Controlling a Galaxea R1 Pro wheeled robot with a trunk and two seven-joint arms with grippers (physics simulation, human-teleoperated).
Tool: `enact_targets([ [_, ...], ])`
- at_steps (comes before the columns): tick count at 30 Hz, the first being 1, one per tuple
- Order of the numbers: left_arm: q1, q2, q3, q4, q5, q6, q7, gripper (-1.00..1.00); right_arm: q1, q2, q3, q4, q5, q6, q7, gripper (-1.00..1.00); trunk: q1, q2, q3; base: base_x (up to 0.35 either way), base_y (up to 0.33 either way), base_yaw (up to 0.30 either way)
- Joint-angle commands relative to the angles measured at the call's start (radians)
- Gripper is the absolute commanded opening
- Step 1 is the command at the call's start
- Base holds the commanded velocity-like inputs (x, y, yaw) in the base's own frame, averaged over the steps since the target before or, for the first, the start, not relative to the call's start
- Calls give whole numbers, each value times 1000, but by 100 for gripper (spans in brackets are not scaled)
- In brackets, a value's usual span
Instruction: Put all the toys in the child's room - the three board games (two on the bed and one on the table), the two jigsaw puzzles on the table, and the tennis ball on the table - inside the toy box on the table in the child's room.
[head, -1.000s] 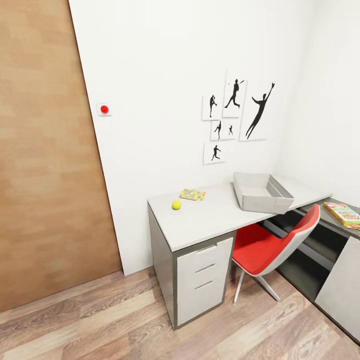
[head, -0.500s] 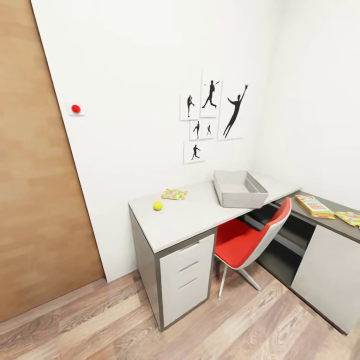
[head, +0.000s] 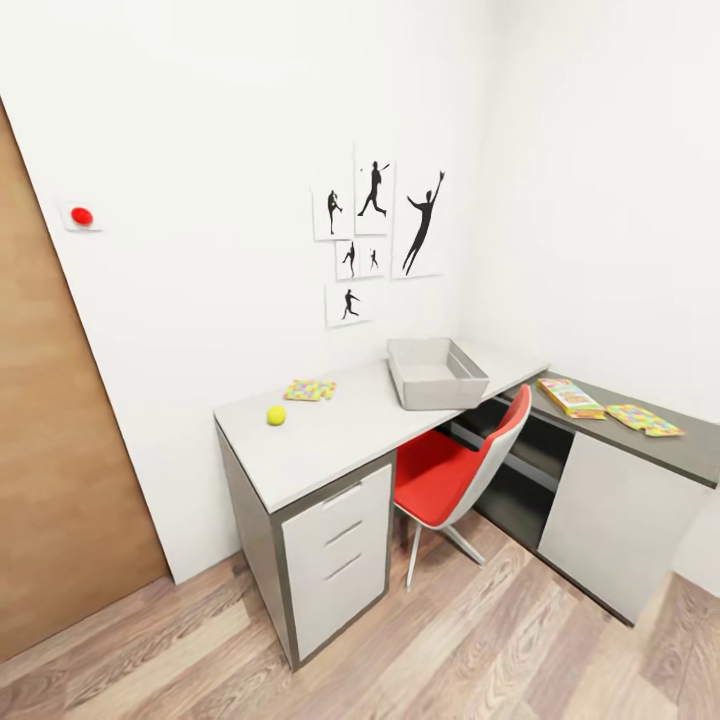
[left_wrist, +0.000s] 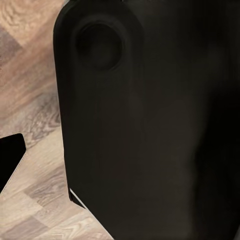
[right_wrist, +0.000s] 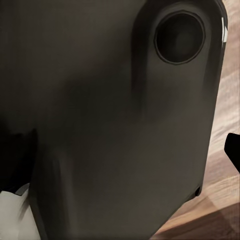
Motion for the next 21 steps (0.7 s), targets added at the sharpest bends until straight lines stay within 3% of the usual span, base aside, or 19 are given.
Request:
enact_targets([
  [1, 0, 0, 1, 0, -1, -1, -1, 100, 0, 0, 0, 0, -1, 0, 0, 100, 0, 0, -1, 0, 0, -259],
  [21, 0, 2, -1, 0, -1, -26, -1, 100, 0, 2, 0, 0, -1, 0, 0, 100, 0, 0, 0, 0, 0, -258],
])
